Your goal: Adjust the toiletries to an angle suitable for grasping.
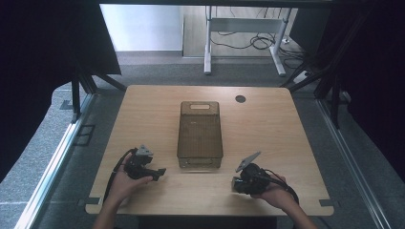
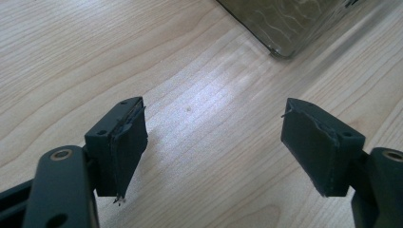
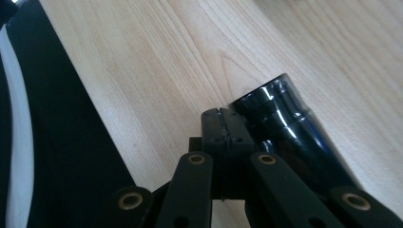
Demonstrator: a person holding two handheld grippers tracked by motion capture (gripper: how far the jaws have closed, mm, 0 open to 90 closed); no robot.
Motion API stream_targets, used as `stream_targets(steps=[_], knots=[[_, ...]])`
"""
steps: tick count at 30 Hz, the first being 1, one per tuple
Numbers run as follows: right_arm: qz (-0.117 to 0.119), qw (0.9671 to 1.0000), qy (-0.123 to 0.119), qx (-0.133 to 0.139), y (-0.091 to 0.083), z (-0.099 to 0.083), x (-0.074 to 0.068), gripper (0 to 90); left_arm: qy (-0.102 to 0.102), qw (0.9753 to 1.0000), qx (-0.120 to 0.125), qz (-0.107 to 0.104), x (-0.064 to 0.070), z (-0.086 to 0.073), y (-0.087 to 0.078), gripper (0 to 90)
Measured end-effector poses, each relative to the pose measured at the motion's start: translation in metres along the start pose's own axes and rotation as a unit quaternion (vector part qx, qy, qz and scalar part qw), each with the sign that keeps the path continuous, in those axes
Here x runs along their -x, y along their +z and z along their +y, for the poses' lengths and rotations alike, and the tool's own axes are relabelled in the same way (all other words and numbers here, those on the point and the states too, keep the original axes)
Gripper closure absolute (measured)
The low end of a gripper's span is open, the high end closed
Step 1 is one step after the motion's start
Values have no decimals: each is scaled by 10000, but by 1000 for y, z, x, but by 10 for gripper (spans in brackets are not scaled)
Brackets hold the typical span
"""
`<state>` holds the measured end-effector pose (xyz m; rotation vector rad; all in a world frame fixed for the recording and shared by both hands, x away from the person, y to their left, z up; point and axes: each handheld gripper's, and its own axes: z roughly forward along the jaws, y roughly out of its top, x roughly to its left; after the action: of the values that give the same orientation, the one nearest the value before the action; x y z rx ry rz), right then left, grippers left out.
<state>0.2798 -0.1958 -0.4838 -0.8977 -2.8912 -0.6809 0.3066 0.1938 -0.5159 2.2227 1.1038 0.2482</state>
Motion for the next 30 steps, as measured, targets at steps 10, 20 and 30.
stream_targets(steps=[10,20,30], knots=[[-157,9997,159,18,8,3,9,896,35,10000,-68,-14,1,0,4,239],[-331,9981,488,179,7,9,22,895,39,10000,-54,-13,0,0,4,240],[-523,9946,831,337,5,9,37,895,47,9999,-83,-34,3,0,6,239]])
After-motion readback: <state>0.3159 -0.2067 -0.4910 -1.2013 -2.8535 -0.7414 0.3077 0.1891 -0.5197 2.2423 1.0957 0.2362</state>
